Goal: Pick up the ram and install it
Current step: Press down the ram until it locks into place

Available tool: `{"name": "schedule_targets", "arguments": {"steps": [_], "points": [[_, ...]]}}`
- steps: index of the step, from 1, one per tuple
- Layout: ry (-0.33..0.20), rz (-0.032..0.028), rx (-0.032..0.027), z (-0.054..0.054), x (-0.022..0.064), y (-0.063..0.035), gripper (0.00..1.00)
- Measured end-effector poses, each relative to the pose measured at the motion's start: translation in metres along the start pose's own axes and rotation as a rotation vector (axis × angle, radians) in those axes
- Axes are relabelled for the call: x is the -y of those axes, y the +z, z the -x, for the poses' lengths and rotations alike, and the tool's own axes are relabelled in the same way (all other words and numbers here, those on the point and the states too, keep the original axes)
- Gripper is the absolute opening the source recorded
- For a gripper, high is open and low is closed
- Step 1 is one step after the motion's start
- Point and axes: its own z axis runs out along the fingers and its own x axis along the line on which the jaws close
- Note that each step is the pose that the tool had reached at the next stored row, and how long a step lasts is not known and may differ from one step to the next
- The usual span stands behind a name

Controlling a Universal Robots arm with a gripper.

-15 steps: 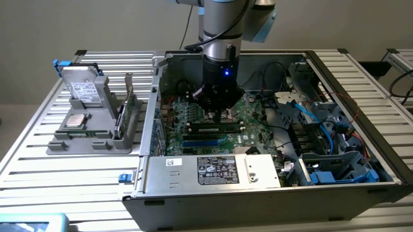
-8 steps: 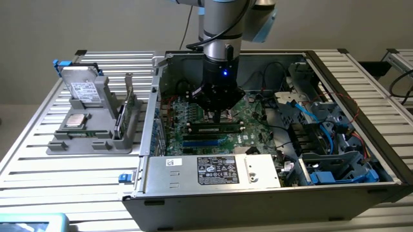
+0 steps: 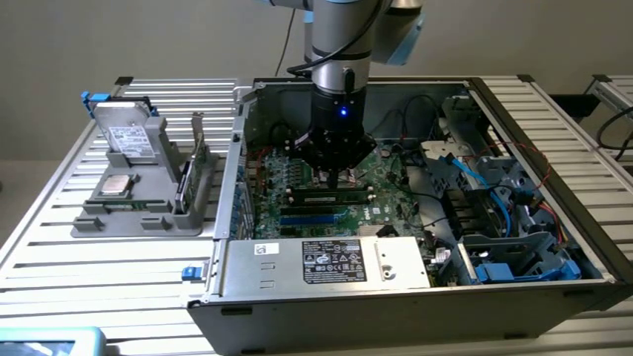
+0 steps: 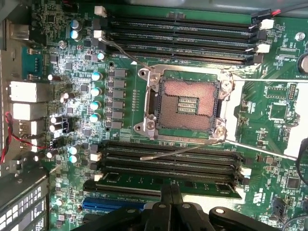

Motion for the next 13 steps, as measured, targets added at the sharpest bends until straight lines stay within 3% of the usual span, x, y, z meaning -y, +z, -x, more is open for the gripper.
{"name": "schedule_targets", "arguments": {"steps": [5, 13], "points": [[0.016, -0.0074, -0.0015, 0.0, 0.0002, -0.0009, 0.11], [0.016, -0.0074, -0.002, 0.0, 0.0008, -0.0008, 0.11]]}}
